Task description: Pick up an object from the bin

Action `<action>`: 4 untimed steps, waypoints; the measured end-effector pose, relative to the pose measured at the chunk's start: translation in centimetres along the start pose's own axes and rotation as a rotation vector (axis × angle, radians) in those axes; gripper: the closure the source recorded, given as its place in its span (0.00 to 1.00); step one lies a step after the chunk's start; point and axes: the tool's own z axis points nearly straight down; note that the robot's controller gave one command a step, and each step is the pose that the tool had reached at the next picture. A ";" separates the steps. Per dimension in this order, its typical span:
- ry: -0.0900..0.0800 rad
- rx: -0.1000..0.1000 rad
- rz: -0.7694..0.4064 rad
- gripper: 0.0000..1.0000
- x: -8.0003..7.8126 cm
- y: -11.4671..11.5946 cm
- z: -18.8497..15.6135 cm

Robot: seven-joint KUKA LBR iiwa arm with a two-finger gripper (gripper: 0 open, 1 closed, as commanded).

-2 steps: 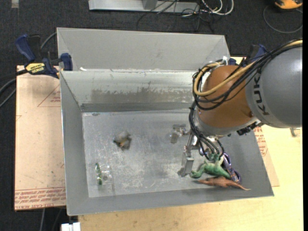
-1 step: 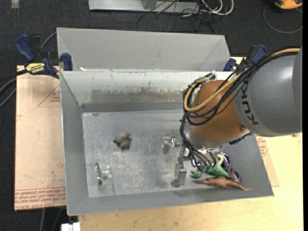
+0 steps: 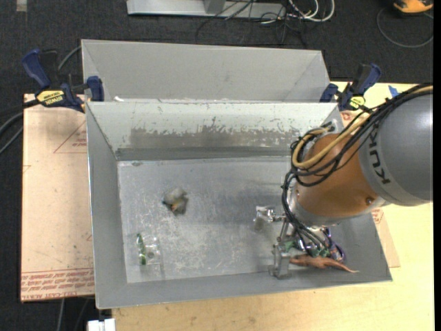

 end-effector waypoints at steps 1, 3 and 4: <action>0.001 -0.003 0.085 0.00 -3.3 -2.2 1.0; -0.003 -0.004 0.127 0.00 -6.4 -10.6 1.0; -0.004 -0.002 0.390 1.00 -3.4 -7.8 1.0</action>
Offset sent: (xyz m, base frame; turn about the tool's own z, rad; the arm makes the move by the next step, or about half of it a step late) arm 0.0398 -0.0510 -0.0066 0.2301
